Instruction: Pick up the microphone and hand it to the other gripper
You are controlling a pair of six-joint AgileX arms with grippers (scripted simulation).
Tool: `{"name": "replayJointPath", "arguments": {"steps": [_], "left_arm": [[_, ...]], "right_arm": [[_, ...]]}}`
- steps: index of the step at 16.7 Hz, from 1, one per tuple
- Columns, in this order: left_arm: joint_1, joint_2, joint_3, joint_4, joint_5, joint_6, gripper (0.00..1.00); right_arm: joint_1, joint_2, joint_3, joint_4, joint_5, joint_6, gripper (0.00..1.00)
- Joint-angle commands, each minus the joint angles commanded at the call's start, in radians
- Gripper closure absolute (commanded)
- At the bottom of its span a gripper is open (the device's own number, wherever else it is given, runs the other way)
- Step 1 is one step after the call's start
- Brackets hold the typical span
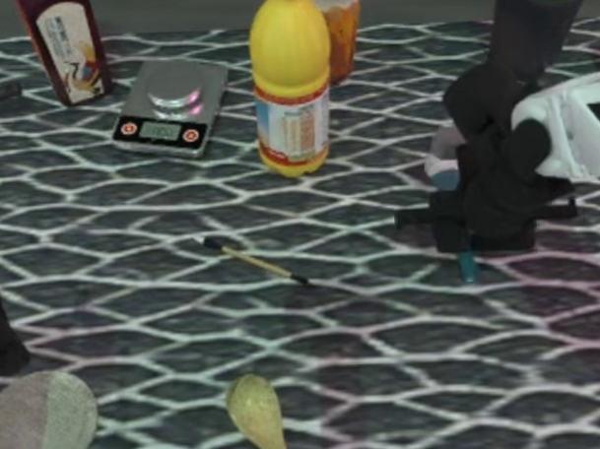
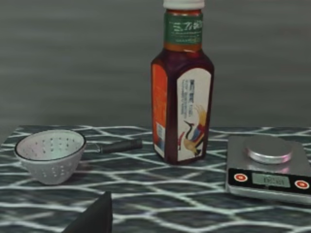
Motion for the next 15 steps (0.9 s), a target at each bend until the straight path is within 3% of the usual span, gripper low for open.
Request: {"name": "replayJointPath", "arguments": {"steps": [4,12,15], "left_arm": [[0.000,0.000,0.000,0.000,0.000,0.000,0.00],[0.000,0.000,0.000,0.000,0.000,0.000,0.00],[0.000,0.000,0.000,0.000,0.000,0.000,0.00]], "right_arm": [[0.001,-0.058,-0.073,0.281,-0.084,-0.077,1.00],[-0.003,-0.229,-0.284,1.023,-0.287,-0.268,1.00],[-0.007,-0.303,-0.341,1.205,-0.344,-0.327,1.00]]}}
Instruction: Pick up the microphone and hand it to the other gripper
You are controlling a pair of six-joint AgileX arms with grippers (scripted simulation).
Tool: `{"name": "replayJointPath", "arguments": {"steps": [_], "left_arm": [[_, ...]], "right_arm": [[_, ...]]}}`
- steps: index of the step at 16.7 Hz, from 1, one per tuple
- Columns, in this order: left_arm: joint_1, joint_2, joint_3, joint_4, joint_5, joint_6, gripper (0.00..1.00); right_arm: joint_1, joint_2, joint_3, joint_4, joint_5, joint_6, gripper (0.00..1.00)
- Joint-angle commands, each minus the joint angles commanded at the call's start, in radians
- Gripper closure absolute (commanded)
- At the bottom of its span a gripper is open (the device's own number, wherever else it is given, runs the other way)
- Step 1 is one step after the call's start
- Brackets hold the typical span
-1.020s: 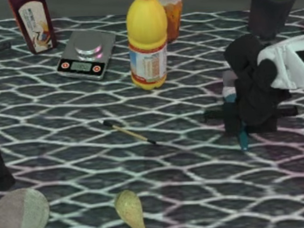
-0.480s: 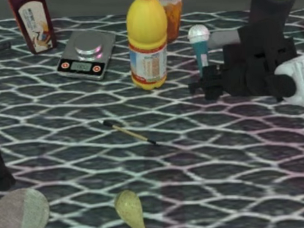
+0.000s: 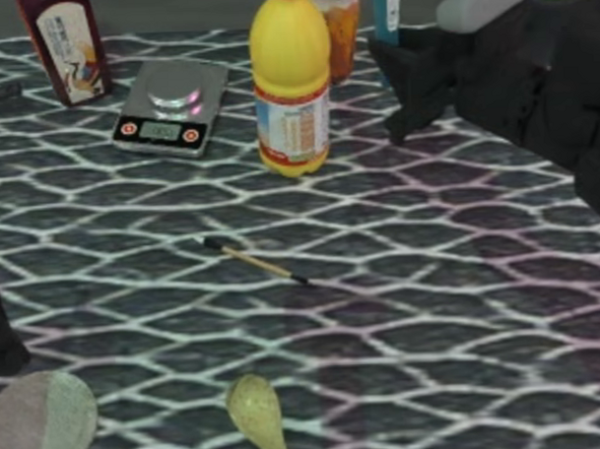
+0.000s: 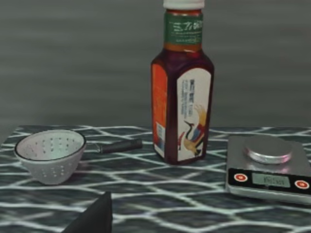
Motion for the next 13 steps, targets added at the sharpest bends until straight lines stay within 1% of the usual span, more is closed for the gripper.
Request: {"name": "replayJointPath", "arguments": {"steps": [3,9,10,11,13], "left_arm": [[0.000,0.000,0.000,0.000,0.000,0.000,0.00],[0.000,0.000,0.000,0.000,0.000,0.000,0.00],[0.000,0.000,0.000,0.000,0.000,0.000,0.00],[0.000,0.000,0.000,0.000,0.000,0.000,0.00],[0.000,0.000,0.000,0.000,0.000,0.000,0.00]], "right_arm": [[-0.003,-0.048,-0.031,0.089,-0.031,-0.034,1.00],[0.003,-0.049,-0.031,0.098,-0.030,-0.034,1.00],[0.015,-0.050,-0.037,0.109,-0.020,-0.032,1.00],[0.033,-0.052,-0.046,0.127,-0.003,-0.028,1.00],[0.080,-0.059,-0.074,0.177,0.047,-0.019,1.00]]}}
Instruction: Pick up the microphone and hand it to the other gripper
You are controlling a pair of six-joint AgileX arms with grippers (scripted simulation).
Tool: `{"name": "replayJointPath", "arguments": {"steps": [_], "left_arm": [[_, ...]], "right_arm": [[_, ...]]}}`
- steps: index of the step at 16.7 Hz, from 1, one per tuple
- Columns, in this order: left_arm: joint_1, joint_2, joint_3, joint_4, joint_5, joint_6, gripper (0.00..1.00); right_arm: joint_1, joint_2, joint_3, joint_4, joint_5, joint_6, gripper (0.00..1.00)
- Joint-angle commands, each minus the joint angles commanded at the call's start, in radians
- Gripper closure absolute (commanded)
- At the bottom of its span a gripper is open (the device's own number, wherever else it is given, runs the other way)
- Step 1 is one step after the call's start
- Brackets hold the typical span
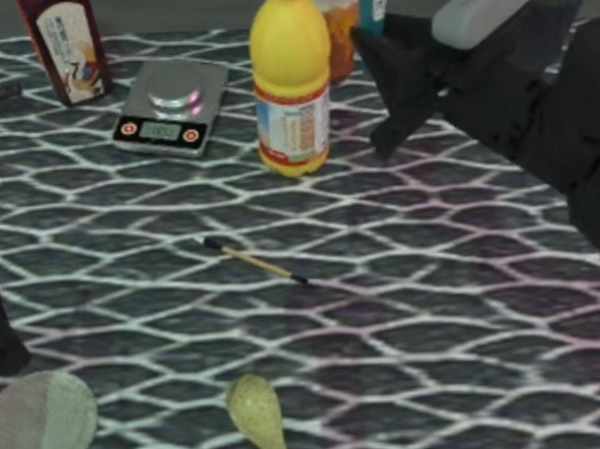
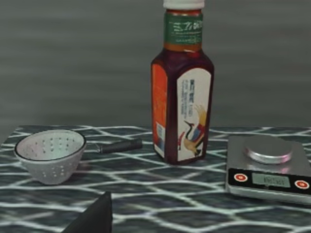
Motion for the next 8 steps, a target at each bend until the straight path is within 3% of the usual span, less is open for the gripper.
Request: {"name": "replayJointPath", "arguments": {"steps": [5,8], "left_arm": [[0.000,0.000,0.000,0.000,0.000,0.000,0.00],[0.000,0.000,0.000,0.000,0.000,0.000,0.00]], "right_arm": [[0.127,-0.023,-0.074,0.125,0.123,0.025,1.00],[0.139,-0.025,-0.081,0.137,0.134,0.027,1.00]]}}
